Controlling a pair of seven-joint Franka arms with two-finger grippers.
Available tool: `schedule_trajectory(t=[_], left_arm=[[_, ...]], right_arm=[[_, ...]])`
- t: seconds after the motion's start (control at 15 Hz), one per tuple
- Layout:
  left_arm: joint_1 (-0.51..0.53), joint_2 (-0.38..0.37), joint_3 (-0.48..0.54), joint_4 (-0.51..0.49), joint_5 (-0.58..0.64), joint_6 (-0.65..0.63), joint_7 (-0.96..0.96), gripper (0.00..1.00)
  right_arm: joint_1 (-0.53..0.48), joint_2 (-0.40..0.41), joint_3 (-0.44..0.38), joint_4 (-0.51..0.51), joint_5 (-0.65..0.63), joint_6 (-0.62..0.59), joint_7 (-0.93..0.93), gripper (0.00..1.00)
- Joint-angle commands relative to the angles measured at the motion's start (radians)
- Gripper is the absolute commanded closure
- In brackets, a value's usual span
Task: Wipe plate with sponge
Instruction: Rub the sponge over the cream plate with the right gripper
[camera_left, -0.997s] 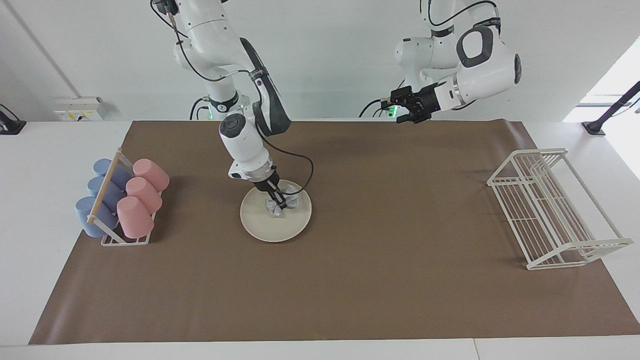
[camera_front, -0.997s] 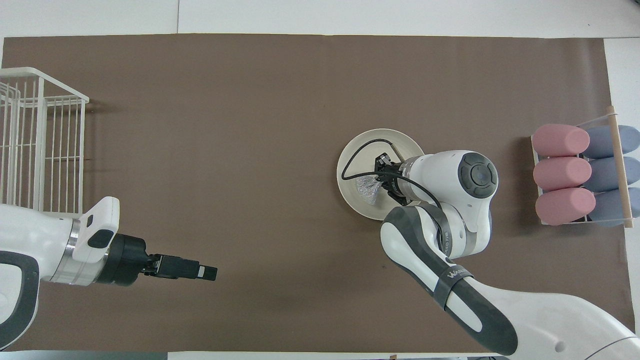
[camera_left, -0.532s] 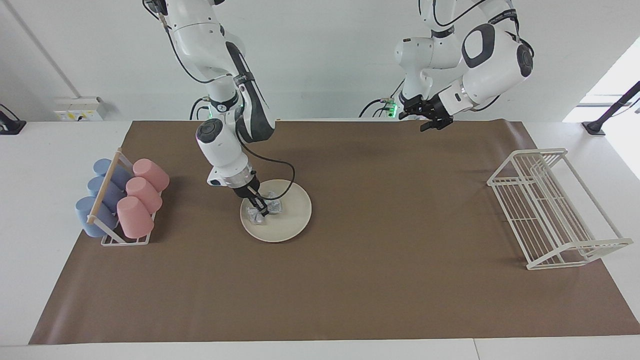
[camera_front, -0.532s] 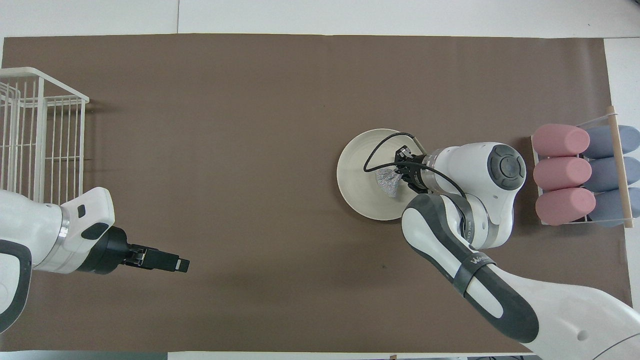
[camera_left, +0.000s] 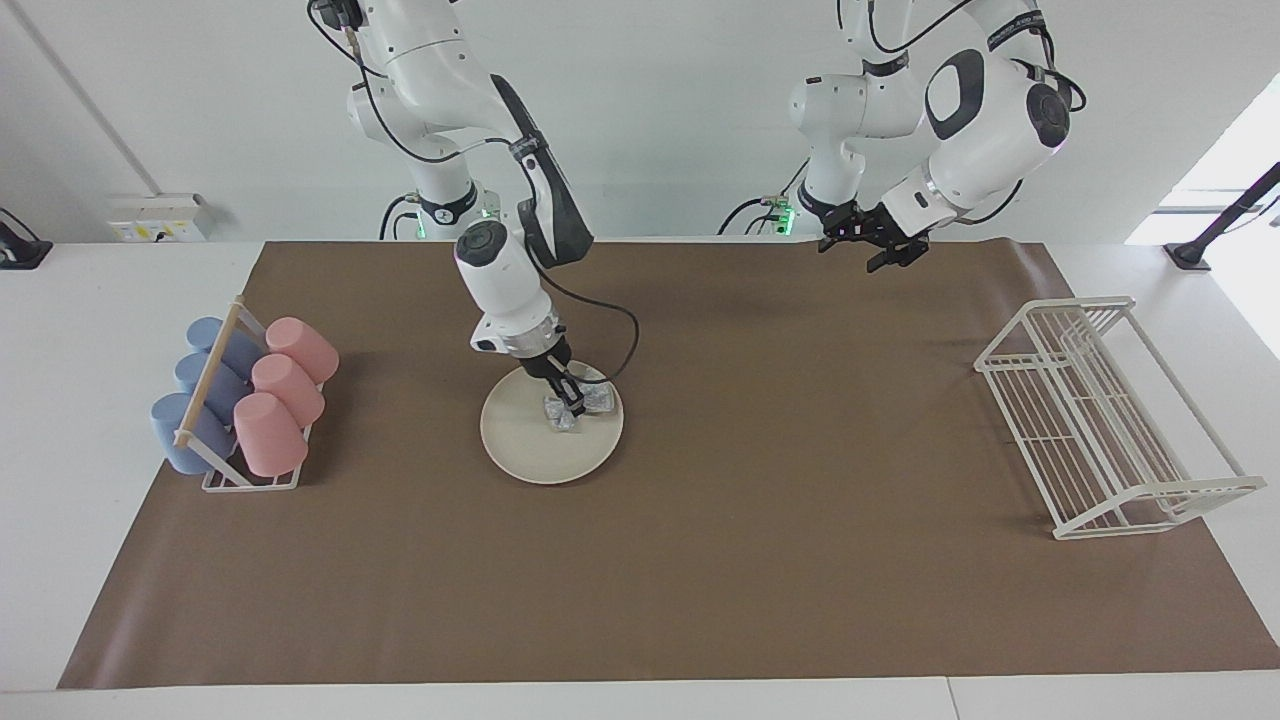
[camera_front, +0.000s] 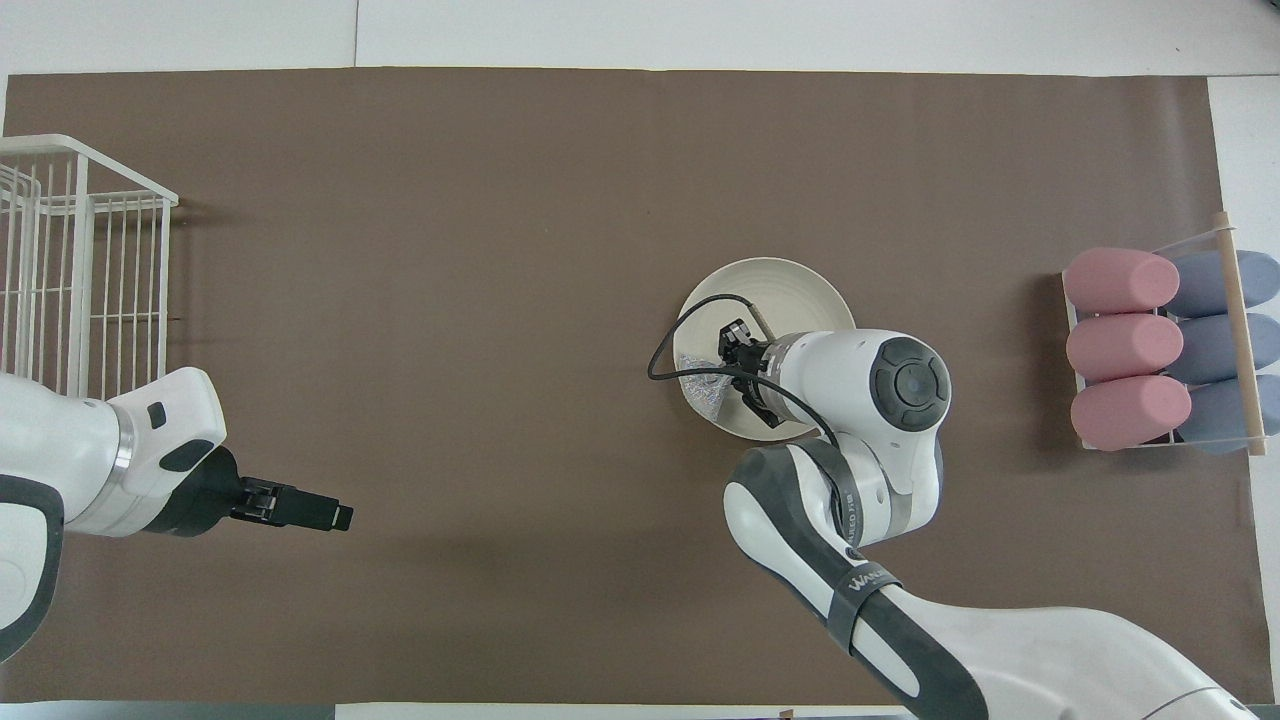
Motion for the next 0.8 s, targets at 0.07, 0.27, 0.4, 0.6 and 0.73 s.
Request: schedule_trajectory(t=[0.07, 0.27, 0.4, 0.6, 0.73], left_arm=[[-0.001, 0.011, -0.010, 0.016, 0.026, 0.030, -0.082, 0.00], [-0.001, 0.009, -0.010, 0.016, 0.026, 0.033, -0.087, 0.00], [-0.003, 0.009, -0.010, 0.016, 0.026, 0.035, -0.087, 0.00], [-0.003, 0.009, -0.012, 0.017, 0.026, 0.036, -0.089, 0.00], [-0.001, 0.009, -0.012, 0.017, 0.026, 0.038, -0.089, 0.00]], right_arm=[[-0.053, 0.040, 0.006, -0.028, 0.020, 0.025, -0.085, 1.00], [-0.105, 0.040, 0.006, -0.032, 0.020, 0.025, -0.197, 1.00], [-0.136, 0.040, 0.006, -0.034, 0.020, 0.024, -0.263, 1.00], [-0.166, 0.041, 0.006, -0.034, 0.020, 0.015, -0.333, 1.00], [-0.174, 0.041, 0.006, -0.034, 0.020, 0.016, -0.341, 1.00]])
